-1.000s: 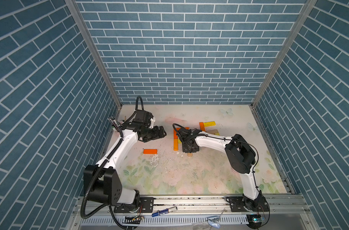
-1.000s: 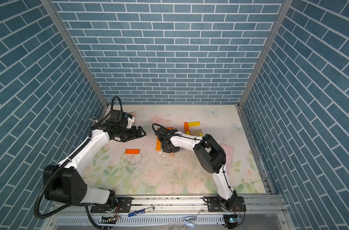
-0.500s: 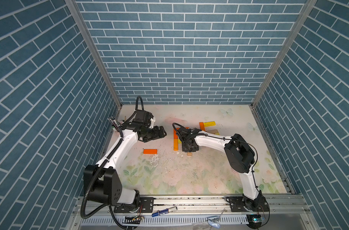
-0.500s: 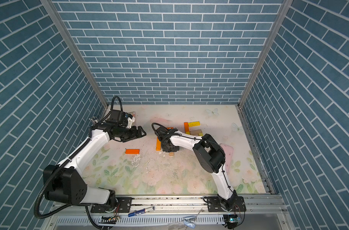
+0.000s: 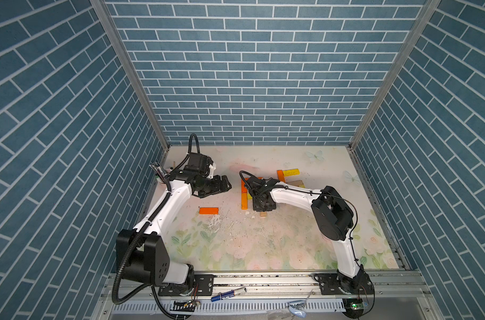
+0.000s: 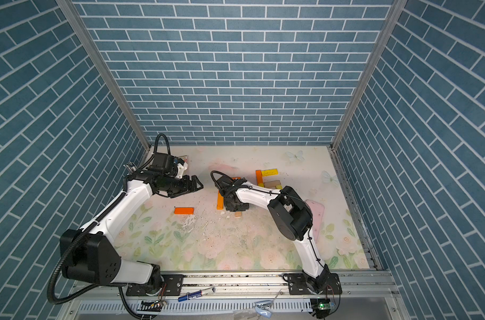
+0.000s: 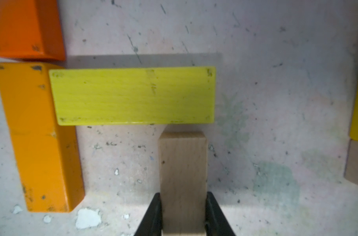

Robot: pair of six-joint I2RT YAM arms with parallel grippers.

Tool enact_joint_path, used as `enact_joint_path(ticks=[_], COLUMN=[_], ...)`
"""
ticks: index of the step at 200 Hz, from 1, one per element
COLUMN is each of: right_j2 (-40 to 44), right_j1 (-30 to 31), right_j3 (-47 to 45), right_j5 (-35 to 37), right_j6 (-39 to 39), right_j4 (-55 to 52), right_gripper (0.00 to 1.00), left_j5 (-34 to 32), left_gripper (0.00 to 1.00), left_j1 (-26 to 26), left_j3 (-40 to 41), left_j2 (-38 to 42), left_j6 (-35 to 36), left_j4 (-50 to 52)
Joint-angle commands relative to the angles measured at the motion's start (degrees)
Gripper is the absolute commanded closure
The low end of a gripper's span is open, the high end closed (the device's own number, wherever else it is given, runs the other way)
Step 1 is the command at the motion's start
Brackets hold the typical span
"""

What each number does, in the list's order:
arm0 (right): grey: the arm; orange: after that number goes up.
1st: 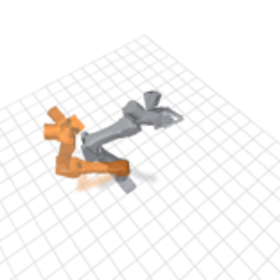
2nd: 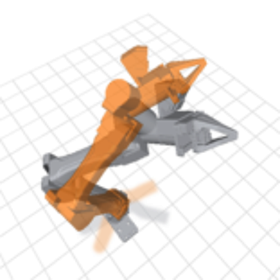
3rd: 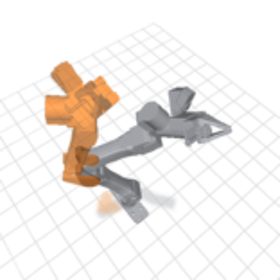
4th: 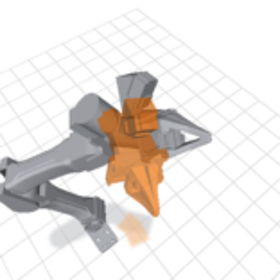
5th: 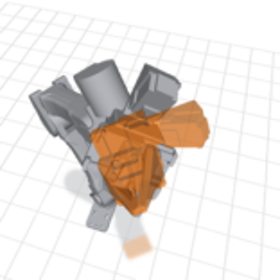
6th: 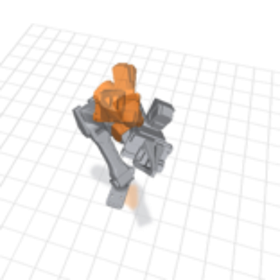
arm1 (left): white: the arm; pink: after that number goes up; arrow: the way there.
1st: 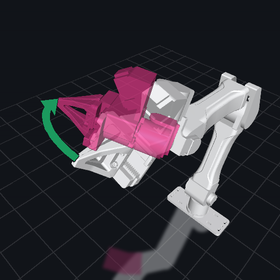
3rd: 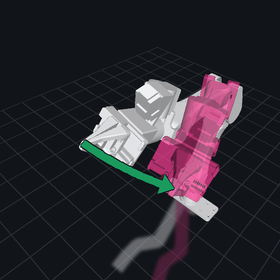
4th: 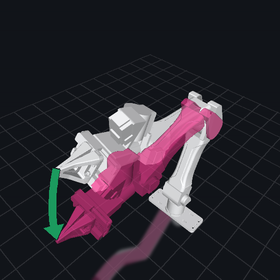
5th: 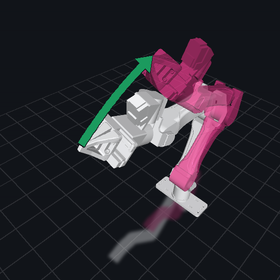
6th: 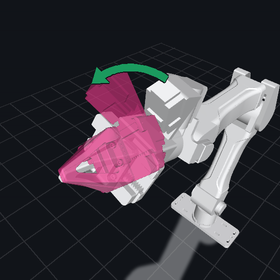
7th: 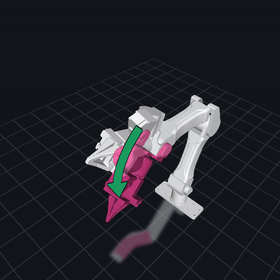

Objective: Assemble the number 6 with building blocks
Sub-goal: Assemble the building block at the center of the board.

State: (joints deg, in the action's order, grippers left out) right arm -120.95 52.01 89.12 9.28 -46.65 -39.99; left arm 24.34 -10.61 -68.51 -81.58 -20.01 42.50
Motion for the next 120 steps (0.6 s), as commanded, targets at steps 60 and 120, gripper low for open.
enact_joint_path(ticks=[60,120], right_j2=[-3.4,-3.5], right_j1=[-0.7,-0.9], right_j3=[0.0,-0.2], right_j5=[0.3,0.4], right_j6=[-0.2,0.3], right_j4=[-2.2,-2.5], right_gripper=[0.77,0.77], left_j5=[0.4,0.5], left_gripper=[0.08,0.08], left_j1=[0.5,0.6], left_j3=[0.1,0.1], left_j2=[-0.2,-0.3], left_j6=[-0.2,-0.3], left_j4=[-0.4,-0.5])
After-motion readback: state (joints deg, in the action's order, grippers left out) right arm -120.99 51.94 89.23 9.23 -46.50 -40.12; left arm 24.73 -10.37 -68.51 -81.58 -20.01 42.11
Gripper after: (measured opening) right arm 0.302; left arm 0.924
